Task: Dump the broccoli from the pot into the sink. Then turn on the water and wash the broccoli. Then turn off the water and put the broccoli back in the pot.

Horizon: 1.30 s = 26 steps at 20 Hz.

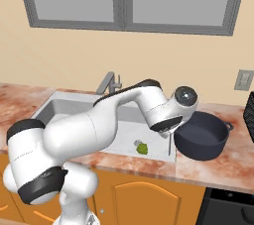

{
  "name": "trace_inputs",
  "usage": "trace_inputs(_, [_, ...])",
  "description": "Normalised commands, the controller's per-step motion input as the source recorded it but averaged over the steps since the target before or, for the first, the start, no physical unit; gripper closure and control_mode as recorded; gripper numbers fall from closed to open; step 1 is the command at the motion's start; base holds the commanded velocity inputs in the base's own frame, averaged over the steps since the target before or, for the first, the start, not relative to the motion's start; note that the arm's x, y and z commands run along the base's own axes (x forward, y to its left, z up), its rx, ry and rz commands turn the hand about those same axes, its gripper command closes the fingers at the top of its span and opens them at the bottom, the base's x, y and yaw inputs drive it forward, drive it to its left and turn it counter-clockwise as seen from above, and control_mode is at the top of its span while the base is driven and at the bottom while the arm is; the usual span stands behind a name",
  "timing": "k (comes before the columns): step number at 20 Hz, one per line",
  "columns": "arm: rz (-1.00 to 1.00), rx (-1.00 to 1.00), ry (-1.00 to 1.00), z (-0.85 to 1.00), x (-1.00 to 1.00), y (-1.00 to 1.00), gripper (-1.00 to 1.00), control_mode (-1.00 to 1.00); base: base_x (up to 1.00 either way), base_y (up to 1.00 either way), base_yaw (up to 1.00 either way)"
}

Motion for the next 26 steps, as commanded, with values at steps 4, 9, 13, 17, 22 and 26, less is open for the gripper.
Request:
trace_inputs(4, [0.11, 0.21, 0.0, 0.33, 0.0, 0.28, -1.0, -1.0, 0.0, 0.0, 0.0])
trace_inputs(9, [0.06, 0.21, 0.0, 0.27, 0.0, 0.33, -1.0, -1.0, 0.0, 0.0, 0.0])
trace_inputs(13, [0.04, 0.17, -0.07, 0.15, 0.0, 0.42, -1.0, -1.0, 0.0, 0.0, 0.0])
trace_inputs(17, [0.0, 0.02, -0.31, 0.05, -0.1, 0.63, -1.0, -1.0, 0.0, 0.0, 0.0])
trace_inputs(22, [0.0, -0.06, -0.42, 0.01, -0.01, 0.76, -1.0, -1.0, 0.0, 0.0, 0.0])
trace_inputs(26, [0.0, -0.14, -0.36, 0.14, 0.0, 0.71, -1.0, -1.0, 0.0, 0.0, 0.0])
